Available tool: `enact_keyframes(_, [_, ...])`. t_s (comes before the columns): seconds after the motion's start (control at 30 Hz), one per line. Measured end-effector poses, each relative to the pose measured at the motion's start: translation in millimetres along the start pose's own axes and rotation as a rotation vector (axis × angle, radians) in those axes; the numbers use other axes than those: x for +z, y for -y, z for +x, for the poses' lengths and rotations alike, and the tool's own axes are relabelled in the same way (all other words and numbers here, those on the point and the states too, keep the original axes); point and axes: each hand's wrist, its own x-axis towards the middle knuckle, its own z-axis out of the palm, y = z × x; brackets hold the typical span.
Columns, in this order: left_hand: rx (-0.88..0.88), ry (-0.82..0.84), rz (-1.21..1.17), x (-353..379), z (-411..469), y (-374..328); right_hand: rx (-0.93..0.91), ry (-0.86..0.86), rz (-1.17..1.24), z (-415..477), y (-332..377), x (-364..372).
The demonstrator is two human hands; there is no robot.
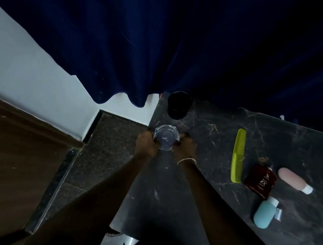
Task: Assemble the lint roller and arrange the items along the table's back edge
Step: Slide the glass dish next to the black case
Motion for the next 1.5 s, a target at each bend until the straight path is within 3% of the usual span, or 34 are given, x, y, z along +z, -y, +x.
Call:
enact_keyframes(0.6, [0.064, -0.010, 0.001, 3.5, 18.9, 11.2, 0.002, -0.035, 0.010, 9.4, -1.5, 13.2])
enact_keyframes(0.97, [0.054, 0.008, -0.027, -0.8, 10.8, 17.9, -0.121, 0.035, 0.006, 4.9, -9.5, 6.5])
enact_keyframes(1.23, [0.410, -0.102, 0.281, -7.0, -22.8, 45.5, -0.398, 0.032, -0.067, -30.9, -47.3, -20.5])
enact_keyframes(1.33, [0.572, -0.160, 0.343, 0.4, -37.5, 48.2, -0.531, -0.079, -0.258, -43.7, -63.8, -30.1])
enact_keyframes(1.5, [0.789, -0.181, 0.562, 20.4, -54.4, 34.6, -0.590, -0.197, -0.474, -60.6, -85.7, -48.4])
